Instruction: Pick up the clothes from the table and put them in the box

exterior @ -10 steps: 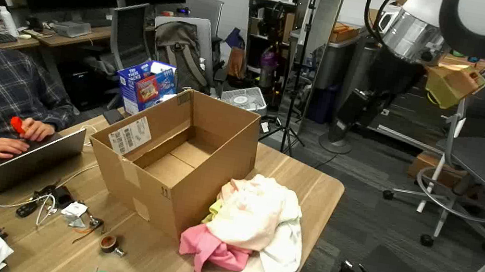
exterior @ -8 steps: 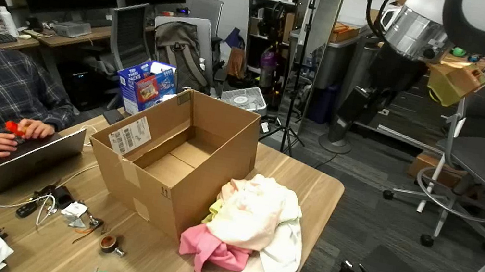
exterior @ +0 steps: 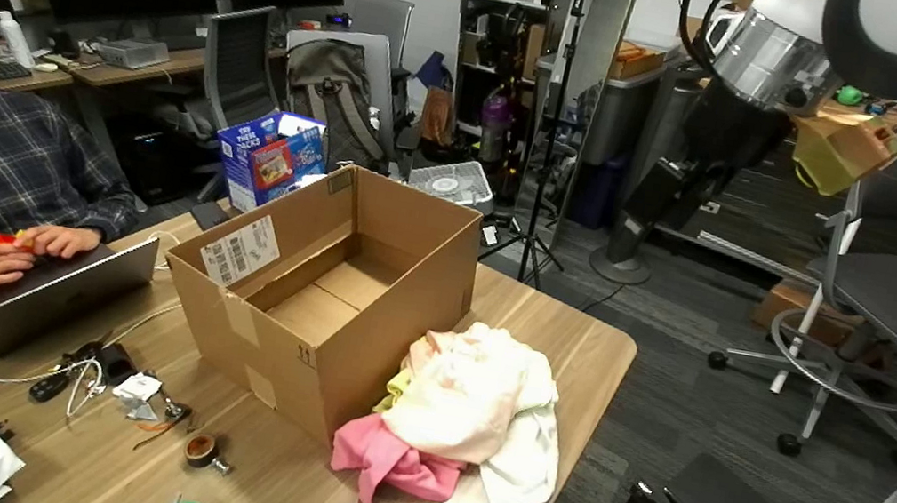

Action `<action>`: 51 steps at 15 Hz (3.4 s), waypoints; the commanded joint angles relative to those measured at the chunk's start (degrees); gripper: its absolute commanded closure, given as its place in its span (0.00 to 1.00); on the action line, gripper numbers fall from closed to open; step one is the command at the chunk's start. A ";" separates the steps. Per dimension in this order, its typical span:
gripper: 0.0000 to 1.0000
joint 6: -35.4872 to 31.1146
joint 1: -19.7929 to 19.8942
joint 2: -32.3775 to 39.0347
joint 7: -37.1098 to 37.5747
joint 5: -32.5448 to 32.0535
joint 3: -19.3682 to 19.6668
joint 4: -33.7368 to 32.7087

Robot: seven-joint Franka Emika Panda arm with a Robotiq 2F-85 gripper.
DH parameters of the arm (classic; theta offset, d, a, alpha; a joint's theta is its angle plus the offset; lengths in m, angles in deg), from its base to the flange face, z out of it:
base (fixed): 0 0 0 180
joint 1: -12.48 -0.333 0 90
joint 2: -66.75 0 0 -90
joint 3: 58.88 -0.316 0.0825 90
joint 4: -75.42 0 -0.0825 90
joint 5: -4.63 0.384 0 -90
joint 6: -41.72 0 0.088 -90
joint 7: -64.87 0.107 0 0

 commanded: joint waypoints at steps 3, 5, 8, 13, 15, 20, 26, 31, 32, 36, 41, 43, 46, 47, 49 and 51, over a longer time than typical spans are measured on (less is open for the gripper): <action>0.00 -0.86 -0.41 0.04 -0.45 -0.67 -1.28 0.68; 0.00 -1.10 -1.07 0.13 -1.08 -1.49 -2.60 1.32; 0.00 -0.99 -2.57 0.01 -2.23 -3.43 -4.84 2.41; 0.00 -1.95 -5.49 0.76 -2.39 -5.25 -7.57 3.99; 0.00 -2.26 -6.40 1.50 -1.74 -5.48 -8.63 4.23; 0.00 -3.44 -6.95 5.67 2.84 -5.89 -13.62 3.50; 0.00 -6.07 -7.78 9.99 7.09 -5.93 -17.39 1.88; 0.00 -5.88 -8.01 14.33 10.22 -6.17 -20.08 -2.08; 0.00 -5.76 -8.11 15.28 10.78 -6.28 -20.69 -3.14; 0.00 -5.73 -7.84 20.09 13.22 -7.57 -22.62 -8.50; 0.00 -5.87 -6.35 27.39 17.67 -11.25 -23.15 -15.24; 0.00 -5.68 -5.53 30.62 19.91 -13.49 -22.96 -17.56; 0.00 -4.85 -4.75 34.57 22.27 -16.17 -22.24 -20.13; 0.00 -4.68 -4.63 35.73 22.87 -16.67 -21.98 -20.85; 0.00 -3.94 -4.50 37.26 23.05 -17.28 -20.97 -21.67; 0.00 -3.43 -4.40 38.21 22.46 -17.35 -19.68 -21.89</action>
